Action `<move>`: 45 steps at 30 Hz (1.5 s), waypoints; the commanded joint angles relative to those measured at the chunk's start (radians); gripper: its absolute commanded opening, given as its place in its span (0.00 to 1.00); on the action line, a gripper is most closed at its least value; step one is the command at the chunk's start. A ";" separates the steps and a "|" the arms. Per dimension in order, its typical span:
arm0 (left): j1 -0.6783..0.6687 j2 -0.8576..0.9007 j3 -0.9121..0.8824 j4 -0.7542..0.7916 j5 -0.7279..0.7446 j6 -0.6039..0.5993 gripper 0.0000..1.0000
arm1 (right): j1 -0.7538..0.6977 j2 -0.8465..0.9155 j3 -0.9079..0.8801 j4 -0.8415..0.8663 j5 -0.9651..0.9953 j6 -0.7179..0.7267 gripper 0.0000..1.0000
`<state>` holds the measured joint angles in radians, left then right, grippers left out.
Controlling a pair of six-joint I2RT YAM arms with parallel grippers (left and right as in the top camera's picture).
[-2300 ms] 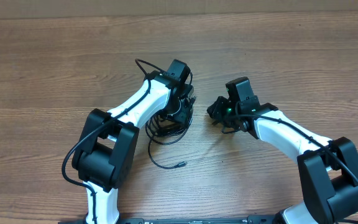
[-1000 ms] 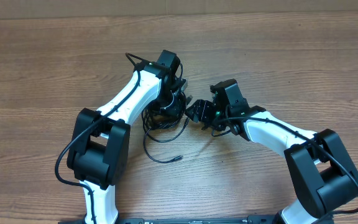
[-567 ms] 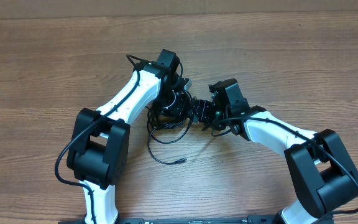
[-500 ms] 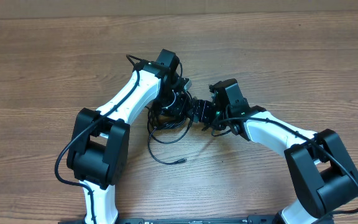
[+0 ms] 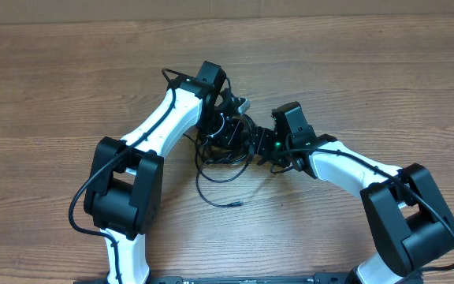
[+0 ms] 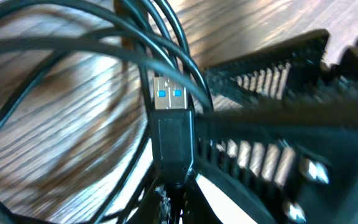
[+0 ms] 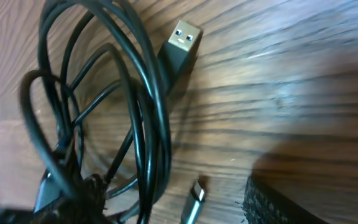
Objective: Untangle cables
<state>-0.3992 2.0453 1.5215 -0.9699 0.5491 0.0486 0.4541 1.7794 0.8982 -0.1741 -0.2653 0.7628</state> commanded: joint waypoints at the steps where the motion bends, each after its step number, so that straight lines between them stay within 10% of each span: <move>1: 0.001 -0.005 0.026 -0.021 0.087 0.087 0.04 | 0.006 0.003 0.000 0.008 0.094 0.049 0.71; 31: -0.074 -0.005 0.017 -0.288 0.002 0.438 0.04 | -0.046 0.003 0.000 0.031 0.112 0.052 0.81; 38: -0.106 -0.005 0.017 -0.283 0.001 0.502 0.04 | -0.077 0.003 0.000 -0.030 -0.067 0.031 0.41; 43: -0.106 -0.005 0.016 -0.279 0.001 0.563 0.04 | -0.038 0.003 0.000 -0.072 -0.096 0.019 0.39; 45: -0.104 -0.005 0.016 -0.279 0.002 0.586 0.04 | -0.029 0.005 0.000 -0.072 -0.093 0.019 0.23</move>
<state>-0.5041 2.0453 1.5261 -1.2495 0.5453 0.5667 0.4084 1.7798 0.8967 -0.2489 -0.3397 0.7906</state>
